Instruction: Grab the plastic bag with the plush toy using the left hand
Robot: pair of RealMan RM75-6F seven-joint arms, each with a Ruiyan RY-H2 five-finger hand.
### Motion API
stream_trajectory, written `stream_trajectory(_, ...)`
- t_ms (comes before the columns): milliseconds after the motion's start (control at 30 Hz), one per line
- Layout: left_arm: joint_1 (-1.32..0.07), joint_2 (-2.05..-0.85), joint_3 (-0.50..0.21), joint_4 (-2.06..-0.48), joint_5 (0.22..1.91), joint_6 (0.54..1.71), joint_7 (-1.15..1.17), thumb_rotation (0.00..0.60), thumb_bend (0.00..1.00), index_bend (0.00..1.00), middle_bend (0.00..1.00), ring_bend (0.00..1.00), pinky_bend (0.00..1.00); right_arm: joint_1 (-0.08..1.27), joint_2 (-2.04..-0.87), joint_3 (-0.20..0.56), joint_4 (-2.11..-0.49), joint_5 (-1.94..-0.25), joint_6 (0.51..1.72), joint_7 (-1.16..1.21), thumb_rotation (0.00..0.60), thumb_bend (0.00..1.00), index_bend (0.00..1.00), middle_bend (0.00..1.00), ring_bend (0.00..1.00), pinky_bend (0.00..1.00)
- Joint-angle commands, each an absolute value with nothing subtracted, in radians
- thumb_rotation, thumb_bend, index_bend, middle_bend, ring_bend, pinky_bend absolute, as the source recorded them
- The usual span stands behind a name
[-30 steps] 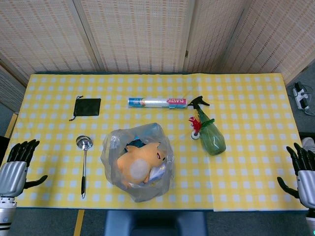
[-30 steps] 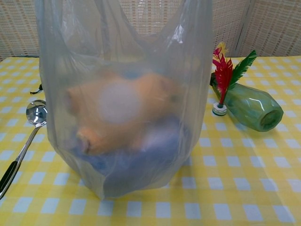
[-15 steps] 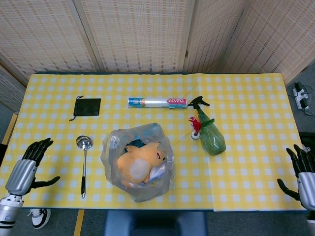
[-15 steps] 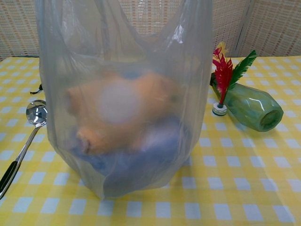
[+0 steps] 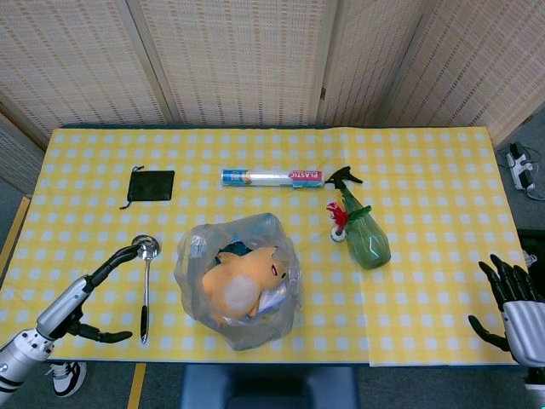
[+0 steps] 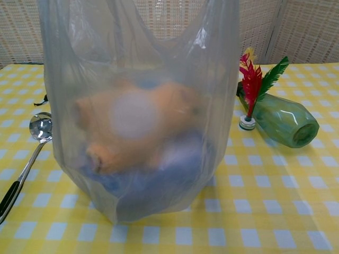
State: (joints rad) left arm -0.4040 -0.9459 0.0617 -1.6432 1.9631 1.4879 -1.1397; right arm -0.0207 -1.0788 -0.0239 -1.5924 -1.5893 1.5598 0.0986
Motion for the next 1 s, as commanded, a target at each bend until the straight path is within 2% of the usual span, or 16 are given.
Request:
stream_trajectory(33,-0.466,-0.944,0.059,-1.650,1.987,1.506,-1.196,0.600,0.10,0.00,0.03,0.05,0.03,-0.023,-1.068,-0.040,-1.588,-1.621,1.565,0.131,0.600,0.31,0.00,0.00,0.00,0.00)
stream_trajectory(333,-0.568,-0.956,0.043,-1.668,1.969,1.469,-1.304,0.600,0.09,0.00,0.03,0.05,0.05,-0.026,-1.061,-0.051,-1.583,-1.641,1.566,0.154,0.600,0.31,0.00,0.00,0.00,0.00)
stream_trajectory(500,-0.597,-0.968,0.038,-1.668,1.957,1.469,-1.322,0.600,0.09,0.00,0.03,0.05,0.09,-0.025,-1.058,-0.050,-1.580,-1.635,1.559,0.163,0.600,0.31,0.00,0.00,0.00,0.00)
stream_trajectory(1000,-0.688,-1.028,0.059,-1.655,1.976,1.441,-1.389,0.600,0.09,0.00,0.03,0.06,0.14,-0.027,-1.059,-0.046,-1.579,-1.630,1.554,0.161,0.600,0.31,0.00,0.00,0.00,0.00)
